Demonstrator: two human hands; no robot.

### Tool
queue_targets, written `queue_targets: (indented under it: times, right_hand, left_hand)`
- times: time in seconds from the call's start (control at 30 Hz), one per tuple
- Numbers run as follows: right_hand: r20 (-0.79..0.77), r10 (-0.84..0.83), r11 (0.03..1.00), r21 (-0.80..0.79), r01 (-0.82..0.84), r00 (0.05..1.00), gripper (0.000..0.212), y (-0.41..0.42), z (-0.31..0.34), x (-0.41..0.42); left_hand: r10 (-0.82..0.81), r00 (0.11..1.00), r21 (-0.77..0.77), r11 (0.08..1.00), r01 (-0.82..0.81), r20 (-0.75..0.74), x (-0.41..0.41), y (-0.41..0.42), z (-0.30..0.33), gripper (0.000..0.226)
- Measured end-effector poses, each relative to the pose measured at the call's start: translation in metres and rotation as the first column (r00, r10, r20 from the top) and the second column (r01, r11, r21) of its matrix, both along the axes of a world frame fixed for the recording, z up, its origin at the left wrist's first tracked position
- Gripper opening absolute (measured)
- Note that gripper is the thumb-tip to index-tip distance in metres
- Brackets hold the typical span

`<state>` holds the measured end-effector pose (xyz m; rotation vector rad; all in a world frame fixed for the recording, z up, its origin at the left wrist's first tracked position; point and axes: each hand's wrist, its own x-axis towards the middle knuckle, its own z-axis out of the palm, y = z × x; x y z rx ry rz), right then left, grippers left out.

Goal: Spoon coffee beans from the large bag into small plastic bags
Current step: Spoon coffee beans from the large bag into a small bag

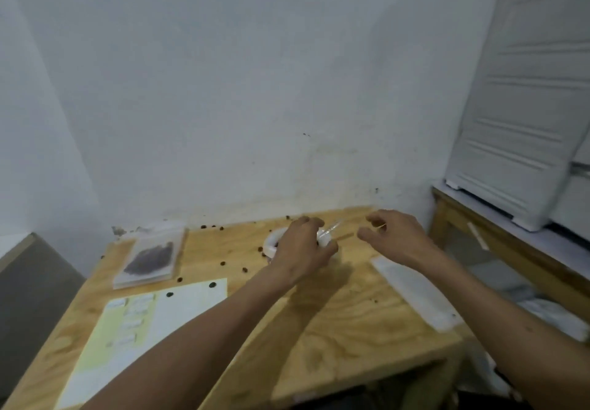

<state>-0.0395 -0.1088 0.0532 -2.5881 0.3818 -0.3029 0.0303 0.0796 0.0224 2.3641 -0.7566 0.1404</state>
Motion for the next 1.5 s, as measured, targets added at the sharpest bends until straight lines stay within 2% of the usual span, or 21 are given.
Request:
queue_targets:
  times: [0.13, 0.3, 0.43, 0.5, 0.6, 0.73, 0.83, 1.03, 1.1, 1.17, 1.23, 1.33, 1.43, 1.5]
  right_hand:
    - [-0.117, -0.098, 0.995, 0.001, 0.099, 0.988, 0.062, -0.041, -0.017, -0.031]
    - [-0.309, -0.178, 0.984, -0.052, 0.170, 0.934, 0.047, -0.063, -0.043, -0.051]
    - [-0.271, -0.192, 0.981, -0.087, 0.175, 0.943, 0.043, -0.064, -0.053, -0.053]
    - [-0.258, -0.193, 0.981, -0.070, 0.181, 0.947, 0.054, -0.067, -0.056, -0.051]
    - [-0.296, -0.203, 0.978, -0.019, 0.206, 0.933, 0.074, -0.070, -0.058, -0.048]
    - [-0.284, -0.225, 0.967, 0.053, 0.250, 0.932, 0.082, -0.075, -0.060, -0.044]
    - [-0.165, -0.274, 0.947, 0.122, 0.296, 0.947, 0.069, -0.078, -0.062, -0.046]
    - [0.000, -0.351, 0.923, 0.169, 0.346, 0.936, 0.003, -0.079, -0.056, -0.052]
    - [0.037, -0.334, 0.925, 0.204, 0.320, 0.942, 0.016, -0.080, -0.054, -0.053]
    - [0.065, -0.321, 0.915, 0.280, 0.291, 0.945, 0.019, -0.080, -0.050, -0.052]
    - [0.105, -0.334, 0.878, 0.395, 0.269, 0.937, 0.018, -0.078, -0.045, -0.047]
    - [0.159, -0.355, 0.834, 0.500, 0.235, 0.921, 0.016, -0.071, -0.036, -0.035]
    - [0.196, -0.334, 0.833, 0.518, 0.192, 0.922, 0.022, -0.057, -0.027, -0.018]
    - [0.249, -0.326, 0.882, 0.427, 0.198, 0.912, 0.025, -0.043, -0.020, -0.008]
  left_hand:
    - [-0.119, 0.992, 0.108, 0.987, 0.122, -0.032, -0.020, -0.043, -0.009, 0.059]
    - [-0.142, 0.986, 0.303, 0.939, 0.163, -0.092, -0.034, -0.080, -0.022, 0.079]
    - [-0.130, 0.981, 0.363, 0.915, 0.174, -0.141, -0.037, -0.094, -0.032, 0.072]
    - [-0.106, 0.981, 0.317, 0.936, 0.154, -0.163, -0.038, -0.097, -0.036, 0.068]
    - [-0.072, 0.978, 0.178, 0.978, 0.107, -0.194, -0.036, -0.098, -0.038, 0.075]
    - [-0.054, 0.982, 0.090, 0.993, 0.071, -0.179, -0.031, -0.099, -0.041, 0.072]
    - [-0.033, 0.983, 0.084, 0.995, 0.049, -0.179, -0.028, -0.098, -0.046, 0.063]
    - [-0.038, 0.988, 0.053, 0.998, 0.046, -0.150, -0.027, -0.098, -0.050, 0.056]
    - [-0.043, 0.986, 0.024, 0.999, 0.048, -0.163, -0.027, -0.097, -0.050, 0.053]
    - [-0.044, 0.982, -0.054, 0.998, 0.035, -0.183, -0.026, -0.096, -0.047, 0.045]
    - [-0.053, 0.977, -0.188, 0.982, 0.014, -0.205, -0.025, -0.092, -0.040, 0.031]
    - [-0.094, 0.955, -0.427, 0.904, -0.037, -0.281, -0.024, -0.083, -0.021, 0.013]
    - [-0.127, 0.944, -0.562, 0.824, -0.071, -0.305, -0.021, -0.068, 0.001, 0.003]
    - [-0.104, 0.963, -0.598, 0.799, -0.068, -0.249, -0.016, -0.054, 0.015, 0.003]
